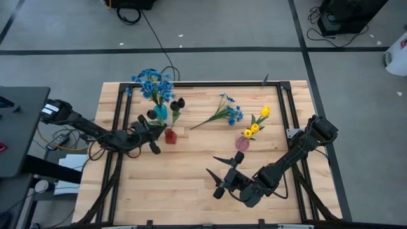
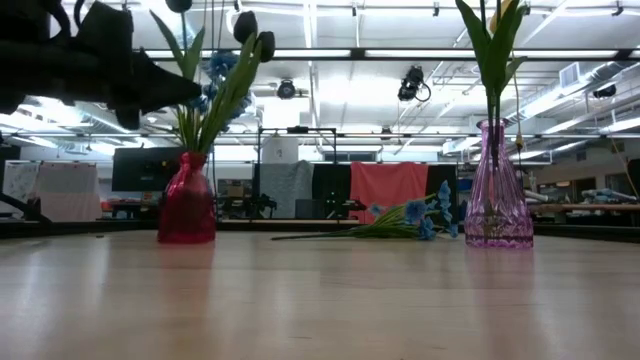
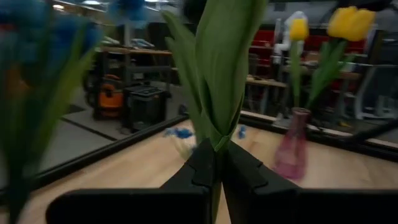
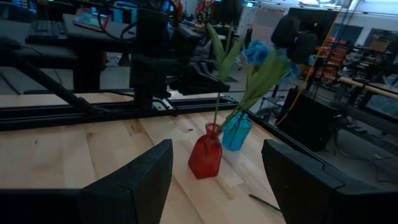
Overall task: Sort flowers into vase by color
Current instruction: Put the black flower into the red vase
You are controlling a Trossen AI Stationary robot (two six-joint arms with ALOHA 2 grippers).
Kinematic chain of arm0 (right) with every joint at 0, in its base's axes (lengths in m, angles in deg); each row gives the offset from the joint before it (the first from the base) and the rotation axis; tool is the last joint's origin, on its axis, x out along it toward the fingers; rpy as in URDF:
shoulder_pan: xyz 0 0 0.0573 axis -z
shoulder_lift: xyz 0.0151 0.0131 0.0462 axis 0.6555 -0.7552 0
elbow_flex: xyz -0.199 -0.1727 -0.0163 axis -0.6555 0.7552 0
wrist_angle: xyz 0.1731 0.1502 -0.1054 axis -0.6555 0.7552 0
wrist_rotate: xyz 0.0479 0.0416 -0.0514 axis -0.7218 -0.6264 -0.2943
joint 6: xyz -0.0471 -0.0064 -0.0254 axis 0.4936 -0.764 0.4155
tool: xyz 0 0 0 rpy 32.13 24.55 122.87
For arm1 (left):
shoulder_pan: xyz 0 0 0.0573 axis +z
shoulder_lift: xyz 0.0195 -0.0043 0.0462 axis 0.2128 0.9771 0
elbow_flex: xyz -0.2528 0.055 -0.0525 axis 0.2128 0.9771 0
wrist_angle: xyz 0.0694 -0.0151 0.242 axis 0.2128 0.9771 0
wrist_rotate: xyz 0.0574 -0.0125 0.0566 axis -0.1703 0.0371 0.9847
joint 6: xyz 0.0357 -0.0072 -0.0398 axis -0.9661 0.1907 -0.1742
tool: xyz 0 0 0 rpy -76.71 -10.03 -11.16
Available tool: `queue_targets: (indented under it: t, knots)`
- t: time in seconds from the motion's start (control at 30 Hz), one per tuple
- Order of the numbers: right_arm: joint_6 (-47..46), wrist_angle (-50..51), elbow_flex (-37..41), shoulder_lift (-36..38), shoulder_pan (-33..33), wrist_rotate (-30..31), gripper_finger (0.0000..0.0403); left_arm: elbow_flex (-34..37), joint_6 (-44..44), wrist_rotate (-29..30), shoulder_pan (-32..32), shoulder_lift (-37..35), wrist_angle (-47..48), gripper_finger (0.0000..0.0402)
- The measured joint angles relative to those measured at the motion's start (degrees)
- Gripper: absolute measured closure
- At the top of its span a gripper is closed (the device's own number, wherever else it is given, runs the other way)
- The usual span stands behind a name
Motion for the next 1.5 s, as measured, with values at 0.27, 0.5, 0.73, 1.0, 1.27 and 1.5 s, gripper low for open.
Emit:
queue_targets:
  t: [0.27,0.5,0.73,1.0,1.27,1.5]
  knots:
    - [0.5,0.2,0.0,0.0,0.2,-3.8,0.0146,-6.8,0.3,-3.4,0.0,9.9,-0.3,0.0378]
    - [2.3,1.4,0.0,0.4,-1.5,-2.3,0.0151,-12.5,1.6,-6.9,0.0,19.9,-3.2,0.0378]
    - [0.4,8.1,0.0,5.1,-4.8,0.9,0.0151,-19.6,3.2,-10.4,0.0,31.0,-5.7,0.0378]
    - [-8.7,21.9,0.0,10.0,-7.6,0.7,0.0152,-31.2,3.1,-16.9,0.0,44.5,-9.5,0.0378]
    - [-16.7,30.3,0.0,12.1,-10.5,1.2,0.0152,-41.8,1.5,-21.5,-0.1,54.2,-9.7,0.0378]
    - [-15.8,32.4,0.0,12.1,-12.3,1.0,0.0152,-43.6,-2.1,-23.9,-0.1,55.1,-8.6,0.0372]
